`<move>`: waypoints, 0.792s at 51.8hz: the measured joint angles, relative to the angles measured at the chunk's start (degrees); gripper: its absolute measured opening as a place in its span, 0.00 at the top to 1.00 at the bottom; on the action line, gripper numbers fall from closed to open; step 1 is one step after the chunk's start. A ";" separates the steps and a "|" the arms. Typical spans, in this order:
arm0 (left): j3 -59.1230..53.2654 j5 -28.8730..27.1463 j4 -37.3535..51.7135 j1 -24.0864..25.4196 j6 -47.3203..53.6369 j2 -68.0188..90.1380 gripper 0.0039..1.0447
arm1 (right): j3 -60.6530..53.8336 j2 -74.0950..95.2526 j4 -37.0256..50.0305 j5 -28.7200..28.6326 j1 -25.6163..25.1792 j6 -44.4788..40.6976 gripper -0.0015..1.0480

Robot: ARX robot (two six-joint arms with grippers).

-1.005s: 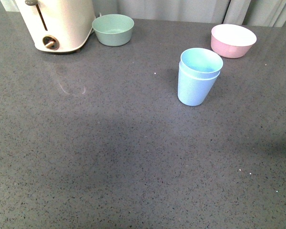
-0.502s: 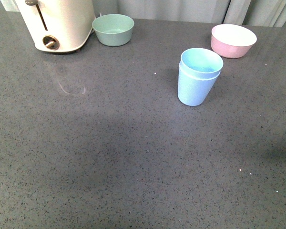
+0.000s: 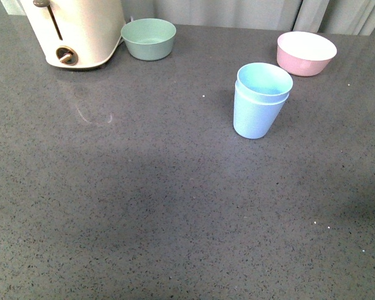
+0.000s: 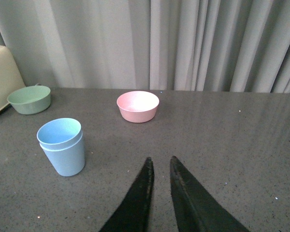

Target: Stack blue cups with both arms

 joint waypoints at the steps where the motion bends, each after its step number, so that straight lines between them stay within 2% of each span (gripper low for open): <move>1: 0.00 0.00 0.00 0.00 0.00 -0.02 0.08 | 0.00 0.00 0.00 0.00 0.00 0.00 0.83; 16: 0.00 0.00 0.00 0.00 0.00 -0.02 0.08 | 0.00 -0.02 0.00 0.00 0.00 0.02 0.39; 25: 0.00 0.00 0.00 0.00 0.00 -0.02 0.08 | 0.00 -0.02 0.00 0.00 0.00 0.02 0.08; 41: 0.00 0.00 0.00 0.00 0.00 -0.02 0.08 | 0.00 -0.02 0.00 0.00 0.00 0.04 0.09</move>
